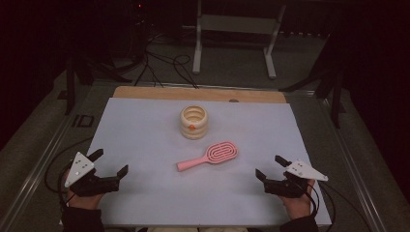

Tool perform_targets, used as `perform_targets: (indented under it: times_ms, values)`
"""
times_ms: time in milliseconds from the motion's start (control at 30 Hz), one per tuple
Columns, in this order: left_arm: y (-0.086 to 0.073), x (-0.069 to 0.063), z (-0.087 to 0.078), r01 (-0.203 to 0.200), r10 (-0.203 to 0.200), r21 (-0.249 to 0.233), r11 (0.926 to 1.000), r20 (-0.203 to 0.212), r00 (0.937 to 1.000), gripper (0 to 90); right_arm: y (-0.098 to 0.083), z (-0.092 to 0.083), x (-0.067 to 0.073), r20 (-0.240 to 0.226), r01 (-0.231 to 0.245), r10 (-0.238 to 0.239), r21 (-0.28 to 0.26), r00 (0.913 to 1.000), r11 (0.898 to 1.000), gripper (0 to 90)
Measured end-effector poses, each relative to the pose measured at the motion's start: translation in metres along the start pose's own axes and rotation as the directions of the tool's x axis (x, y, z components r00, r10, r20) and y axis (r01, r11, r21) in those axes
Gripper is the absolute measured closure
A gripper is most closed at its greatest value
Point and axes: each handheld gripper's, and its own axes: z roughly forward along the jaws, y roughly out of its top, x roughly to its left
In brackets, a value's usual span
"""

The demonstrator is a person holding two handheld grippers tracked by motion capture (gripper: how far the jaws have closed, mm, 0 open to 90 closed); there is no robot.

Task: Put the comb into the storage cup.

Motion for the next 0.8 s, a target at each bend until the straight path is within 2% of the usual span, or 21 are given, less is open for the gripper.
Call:
perform_targets:
  times_ms: [467, 800]
  values:
    - [0.002, -0.004, 0.006, -0.022, 0.022, 0.016, 0.9996, 0.010, 0.9997, 0.8, 0.011, 0.008, 0.003, -0.008, -0.002, 0.003, 0.058, 1.0000, 0.998, 10.0]
    - [0.001, -0.004, 0.007, -0.021, 0.021, 0.015, 0.9997, 0.006, 0.9998, 0.8, 0.031, 0.029, 0.002, 0.027, -0.010, 0.007, 0.105, 0.9996, 0.994, 20.3]
